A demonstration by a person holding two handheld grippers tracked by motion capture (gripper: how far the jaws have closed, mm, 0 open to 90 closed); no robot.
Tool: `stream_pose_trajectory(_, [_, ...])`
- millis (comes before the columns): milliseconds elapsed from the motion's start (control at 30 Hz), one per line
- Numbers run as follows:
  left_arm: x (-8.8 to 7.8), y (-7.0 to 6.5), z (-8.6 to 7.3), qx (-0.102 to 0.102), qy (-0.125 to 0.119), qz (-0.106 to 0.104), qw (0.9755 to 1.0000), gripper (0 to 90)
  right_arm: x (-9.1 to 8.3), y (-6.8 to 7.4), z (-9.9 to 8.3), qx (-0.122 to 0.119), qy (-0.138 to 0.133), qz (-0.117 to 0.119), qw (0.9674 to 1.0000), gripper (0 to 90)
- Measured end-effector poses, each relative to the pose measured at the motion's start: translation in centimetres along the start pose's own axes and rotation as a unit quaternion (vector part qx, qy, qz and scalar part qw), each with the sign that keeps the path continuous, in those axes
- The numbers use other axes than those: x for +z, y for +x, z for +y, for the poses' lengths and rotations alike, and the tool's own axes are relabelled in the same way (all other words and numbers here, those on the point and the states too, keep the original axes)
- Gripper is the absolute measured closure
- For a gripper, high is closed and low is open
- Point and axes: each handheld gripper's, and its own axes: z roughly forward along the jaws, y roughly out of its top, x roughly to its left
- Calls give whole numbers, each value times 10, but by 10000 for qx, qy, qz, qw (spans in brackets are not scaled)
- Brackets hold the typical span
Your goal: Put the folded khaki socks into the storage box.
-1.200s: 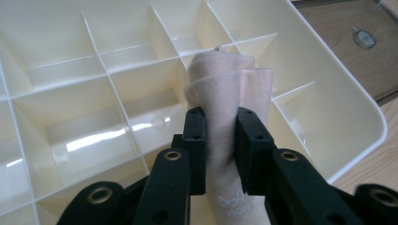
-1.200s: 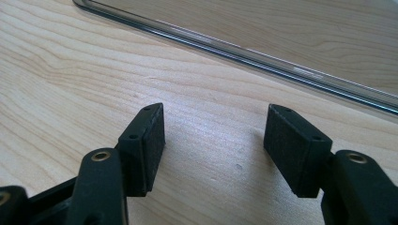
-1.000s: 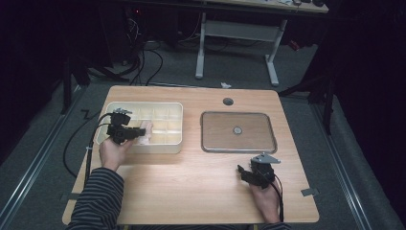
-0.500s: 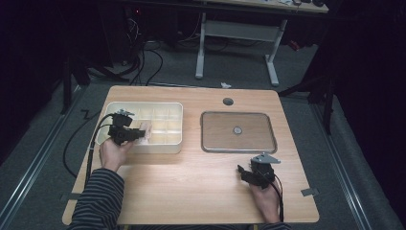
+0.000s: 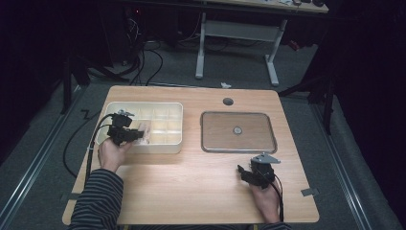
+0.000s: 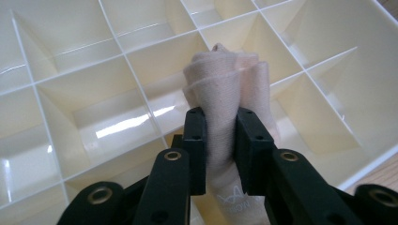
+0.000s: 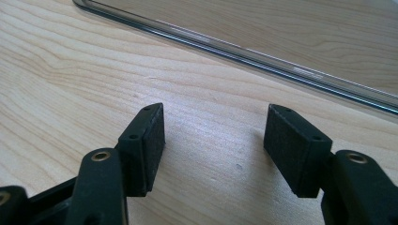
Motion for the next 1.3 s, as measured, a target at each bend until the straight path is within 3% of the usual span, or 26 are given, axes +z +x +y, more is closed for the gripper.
stream_pose_trajectory(667, [2, -6, -2, 215, 150, 136, 9996, 760, 0, 0, 0, -1, 1, -6, 10000, 388])
stream_pose_trajectory(1000, [6, -2, -9, 57, 130, 47, 9999, 760, 0, 0, 0, -2, 0, -5, 10000, 388])
stream_pose_trajectory(1300, [8, -1, -11, 88, 157, 38, 9998, 757, 0, 0, 0, -1, 1, -5, 10000, 388])
